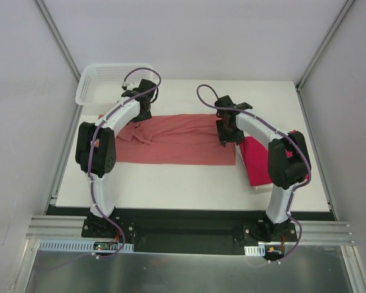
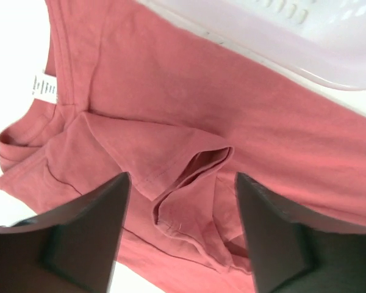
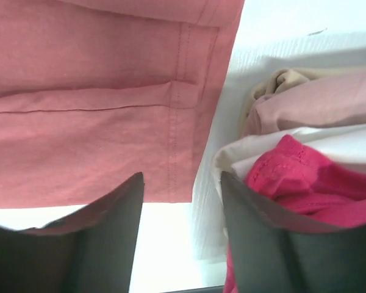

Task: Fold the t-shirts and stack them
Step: Fold the other side of the tshirt into a rectangle

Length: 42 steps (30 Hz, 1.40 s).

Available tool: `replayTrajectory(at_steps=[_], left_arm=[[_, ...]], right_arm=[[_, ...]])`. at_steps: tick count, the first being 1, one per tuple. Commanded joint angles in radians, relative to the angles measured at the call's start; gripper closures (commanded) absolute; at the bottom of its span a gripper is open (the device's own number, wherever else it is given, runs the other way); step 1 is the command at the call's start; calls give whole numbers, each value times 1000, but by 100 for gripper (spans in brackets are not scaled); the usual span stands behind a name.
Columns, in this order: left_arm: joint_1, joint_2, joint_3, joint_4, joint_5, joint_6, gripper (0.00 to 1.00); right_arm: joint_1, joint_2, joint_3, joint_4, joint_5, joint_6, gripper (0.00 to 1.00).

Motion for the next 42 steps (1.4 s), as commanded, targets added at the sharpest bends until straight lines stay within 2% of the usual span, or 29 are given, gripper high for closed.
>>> replayTrajectory(at_steps=[1,2,3,4,11,13,15,16,17,19,22,27,32,38,42], left_arm=[[-1,-83,17,0,45,22,17],[-1,-103,-20,0,49,15,13],[-1,-145,-43,0,61,9,3],[-1,-169,-66,0,71,-7,1],[4,-435,-387,13,124,-148,1],[16,-520,-507,76,159,-169,1],[59,-581,-582,159,262,-162,1],[89,-592,-647,258,316,-148,1],[120,-597,-673,306,457,-148,1],[213,-574,-718,396,570,-157,1],[283,-496,-741,481,698,-168,0],[311,-379,-741,541,756,-188,1],[335,-403,-833,544,746,-220,1],[355,-566,-997,489,683,-251,1],[357,-765,-1103,376,603,-293,1]], right_arm=[[2,-57,26,-8,-10,-22,29],[2,-71,20,11,-24,-25,24],[7,-85,-1,20,-53,-31,17],[16,-113,-10,29,-70,-34,3],[97,-193,-112,146,-240,-45,3],[122,-177,-138,172,-314,-34,3],[136,-158,-145,204,-346,-16,3],[140,-132,-144,215,-346,-8,3],[142,-119,-142,235,-346,4,3],[140,-82,-139,262,-328,12,3],[140,-27,-109,284,-288,12,3],[140,46,-109,312,-257,3,3],[140,70,-164,319,-262,33,3],[168,-30,-344,354,-301,83,3],[205,-131,-479,365,-308,115,3]])
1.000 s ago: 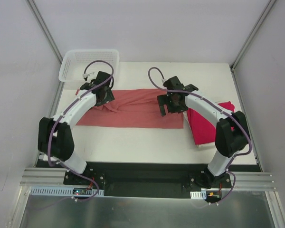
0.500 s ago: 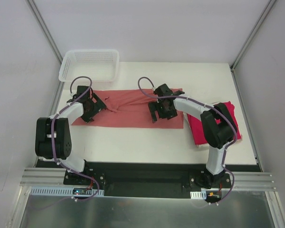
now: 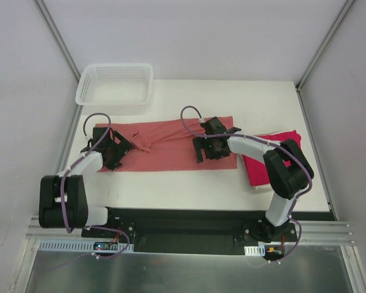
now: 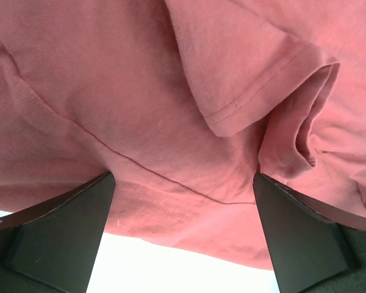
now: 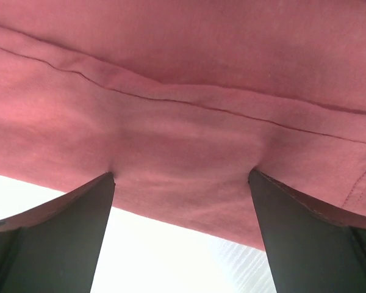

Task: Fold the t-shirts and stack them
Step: Fold the other side of the tshirt into a rectangle

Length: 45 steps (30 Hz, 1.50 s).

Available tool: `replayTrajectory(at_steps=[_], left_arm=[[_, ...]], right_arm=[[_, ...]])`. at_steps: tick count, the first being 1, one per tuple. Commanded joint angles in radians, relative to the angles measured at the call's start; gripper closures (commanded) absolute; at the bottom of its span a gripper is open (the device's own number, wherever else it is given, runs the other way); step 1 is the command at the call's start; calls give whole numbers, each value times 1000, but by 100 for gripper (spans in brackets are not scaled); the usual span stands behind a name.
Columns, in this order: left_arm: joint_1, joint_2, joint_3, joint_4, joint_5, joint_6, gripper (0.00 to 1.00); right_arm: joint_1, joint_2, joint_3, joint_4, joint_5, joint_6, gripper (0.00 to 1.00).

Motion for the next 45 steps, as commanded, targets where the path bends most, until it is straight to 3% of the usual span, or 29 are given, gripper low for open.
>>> replayTrajectory(at_steps=[1,6,11,15,18,22,27,31,35,38,45], left_arm=[[6,-180,-154,-213,-96,-63,1],[6,-420,-237,-319,-62,-83,1],[6,-594,-156,-374,11,-34,1],[6,-585,-7,-448,-22,9,1],[4,-515,18,-437,51,14,1],[3,-418,15,-387,126,23,14],[-31,-366,-10,-301,140,5,23],[-98,-280,7,-250,94,-12,33],[-106,-180,54,-239,25,-6,48],[-109,-134,71,-238,18,-8,53],[-138,-70,128,-238,-8,0,85]], right_arm=[[60,-91,-178,-65,-46,82,3],[140,-212,-263,-99,-8,114,3],[273,-350,-202,-44,118,30,3],[325,-373,-101,39,89,-59,3],[347,-349,-33,39,152,-67,3],[346,-375,-62,22,201,-43,3],[347,-453,-149,-51,324,-36,3],[346,-507,-186,-105,403,-12,3],[344,-568,-192,-162,508,-21,3],[336,-617,-198,-193,549,-27,3],[312,-712,-232,-211,555,-18,3]])
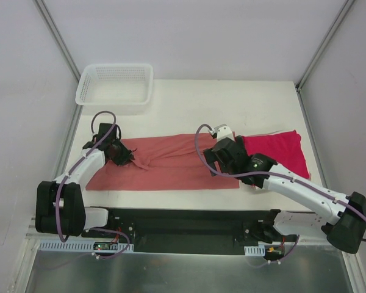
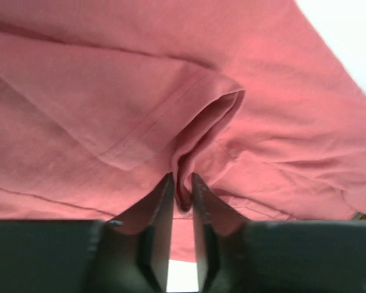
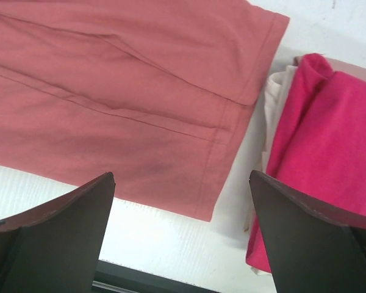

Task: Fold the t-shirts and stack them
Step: Fold the other side of the tshirt into a rectangle

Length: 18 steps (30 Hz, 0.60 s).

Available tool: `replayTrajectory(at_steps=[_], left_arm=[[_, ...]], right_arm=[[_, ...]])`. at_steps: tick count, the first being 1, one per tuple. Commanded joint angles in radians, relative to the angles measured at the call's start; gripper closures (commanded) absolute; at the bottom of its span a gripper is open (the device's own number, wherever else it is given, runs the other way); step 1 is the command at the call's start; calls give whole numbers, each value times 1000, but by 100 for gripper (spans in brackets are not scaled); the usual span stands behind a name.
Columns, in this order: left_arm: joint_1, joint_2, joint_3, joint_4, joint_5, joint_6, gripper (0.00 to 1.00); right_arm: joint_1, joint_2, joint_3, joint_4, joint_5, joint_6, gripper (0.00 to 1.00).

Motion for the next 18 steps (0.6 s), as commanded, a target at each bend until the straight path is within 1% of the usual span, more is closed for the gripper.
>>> replayTrajectory(at_steps=[1,4,9,11,13,14,15,17,18], left_arm=[[-47,47,78,18,-37,10,87],[-115,99,137,18,-70,25,87],[-164,211,239,20,-92,41,87],[-184,271,281,18,-83,56,84],[-207,317,308,18,-87,79,54],[-213,328,327,17,-89,84,46],[-218,336,333,17,-87,87,30],[-228,339,347,17,-92,100,22],[-230,334,348,17,-92,105,16]], right_arm=[[-13,-60,-24,-37,48,7,3],[-19,-69,-28,-45,52,8,3],[-22,-66,-24,-85,81,10,3],[-22,-71,-25,-88,89,7,3],[-24,-77,-28,-91,88,7,3],[-22,-77,-28,-91,89,4,3],[-22,-78,-28,-92,88,4,3],[-24,-82,-30,-91,91,4,3],[-24,-82,-31,-92,91,4,3]])
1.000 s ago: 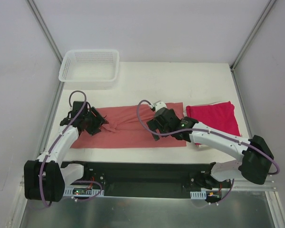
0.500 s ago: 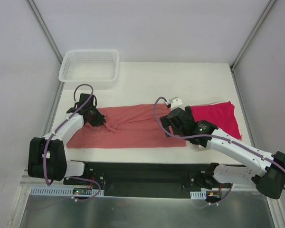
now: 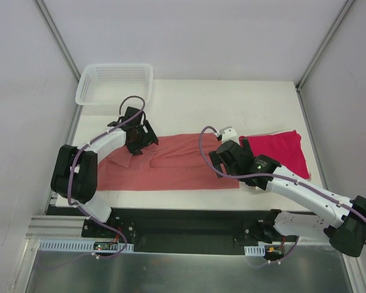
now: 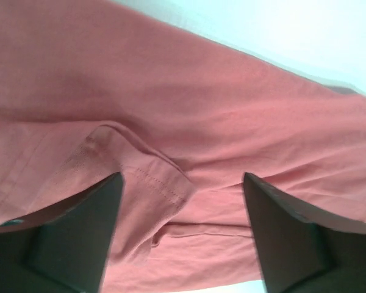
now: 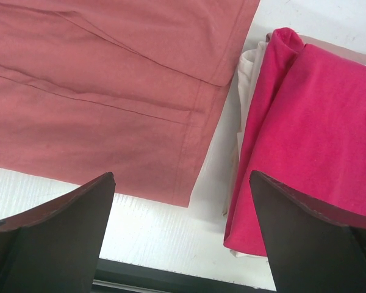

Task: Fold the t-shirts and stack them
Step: Fold the other side of the tshirt into a rectangle

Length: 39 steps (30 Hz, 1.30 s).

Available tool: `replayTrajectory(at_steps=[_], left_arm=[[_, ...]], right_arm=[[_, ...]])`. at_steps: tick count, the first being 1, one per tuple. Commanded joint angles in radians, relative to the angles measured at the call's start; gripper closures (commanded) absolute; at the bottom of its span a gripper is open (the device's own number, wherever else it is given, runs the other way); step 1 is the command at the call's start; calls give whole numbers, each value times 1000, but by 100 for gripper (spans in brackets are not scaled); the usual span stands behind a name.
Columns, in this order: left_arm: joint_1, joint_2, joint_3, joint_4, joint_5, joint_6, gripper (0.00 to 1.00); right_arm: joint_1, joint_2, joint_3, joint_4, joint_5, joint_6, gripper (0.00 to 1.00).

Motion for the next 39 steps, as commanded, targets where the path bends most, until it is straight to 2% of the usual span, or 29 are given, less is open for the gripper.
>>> replayTrajectory(at_steps=[1,6,9,15,21,32,39], left_arm=[[-23,-22,49,-8,-31,54,14],[-26,-169,8,-22,-53,62,7],[-26,-287,-55,-46,-142,48,1],[-21,-412,-218,-75,-225,19,1],[-21,-319,-224,-77,-232,2,1],[-17,-159,-161,-75,-343,-43,1],[68,-67,-111,-74,-363,-43,1]], right_arm=[[-6,-27,-2,-16,33,4,3],[-6,-12,-2,-12,35,4,3],[-5,1,-4,1,29,1,3],[-6,33,-4,19,21,-1,3],[-8,56,-5,27,15,-27,3],[-19,68,-12,27,23,-33,3],[-20,77,-7,13,35,-29,3]])
